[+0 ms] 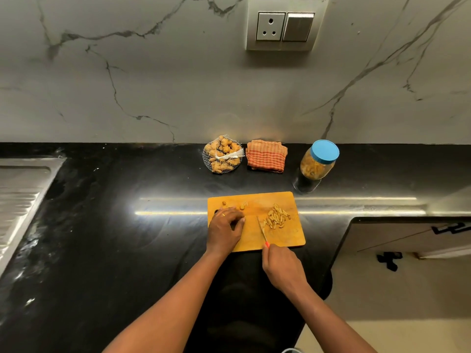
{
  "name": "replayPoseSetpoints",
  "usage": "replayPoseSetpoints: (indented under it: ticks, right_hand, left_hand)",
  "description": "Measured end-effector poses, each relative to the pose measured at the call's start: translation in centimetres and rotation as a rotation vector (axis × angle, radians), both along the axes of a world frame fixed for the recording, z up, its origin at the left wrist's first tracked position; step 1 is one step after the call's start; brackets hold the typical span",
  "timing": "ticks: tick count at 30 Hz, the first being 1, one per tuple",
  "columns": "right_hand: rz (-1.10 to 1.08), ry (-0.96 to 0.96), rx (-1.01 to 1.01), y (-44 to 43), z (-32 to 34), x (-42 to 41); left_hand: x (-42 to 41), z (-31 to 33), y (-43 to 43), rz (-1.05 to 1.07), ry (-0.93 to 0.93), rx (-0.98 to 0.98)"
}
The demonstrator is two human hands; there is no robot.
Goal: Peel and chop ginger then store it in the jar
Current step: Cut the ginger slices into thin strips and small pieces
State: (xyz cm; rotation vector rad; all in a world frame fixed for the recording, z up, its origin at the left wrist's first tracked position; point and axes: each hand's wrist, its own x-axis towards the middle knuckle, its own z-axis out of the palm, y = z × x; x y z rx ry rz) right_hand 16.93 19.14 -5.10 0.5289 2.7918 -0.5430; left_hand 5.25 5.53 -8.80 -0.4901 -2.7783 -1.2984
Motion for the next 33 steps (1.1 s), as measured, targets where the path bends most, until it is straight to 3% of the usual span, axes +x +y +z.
replayPoseSetpoints:
  ticks: [8, 15, 26, 33]
  right_hand:
    - [-0.055, 0.010, 0.005, 2.1, -0.1, -0.2]
    - [-0.020, 0.026, -0.005, 1.0, 0.0, -0.5]
    - [0.008, 0.043, -0.017, 0.3, -0.1, -0.8]
    - [-0.003, 0.055, -0.020, 0.0, -0.2, 0.0]
  left_hand:
    - [-2.6, 2.3, 1.6, 0.014, -0.023, -0.296]
    - [-3.0, 1.8, 2.0, -0.059, 0.024, -0.356]
    - [0.2, 1.7, 1.1, -0.232, 0.084, -0.294]
    - [1.3, 0.1, 0.1, -0.192, 0.001, -0.086]
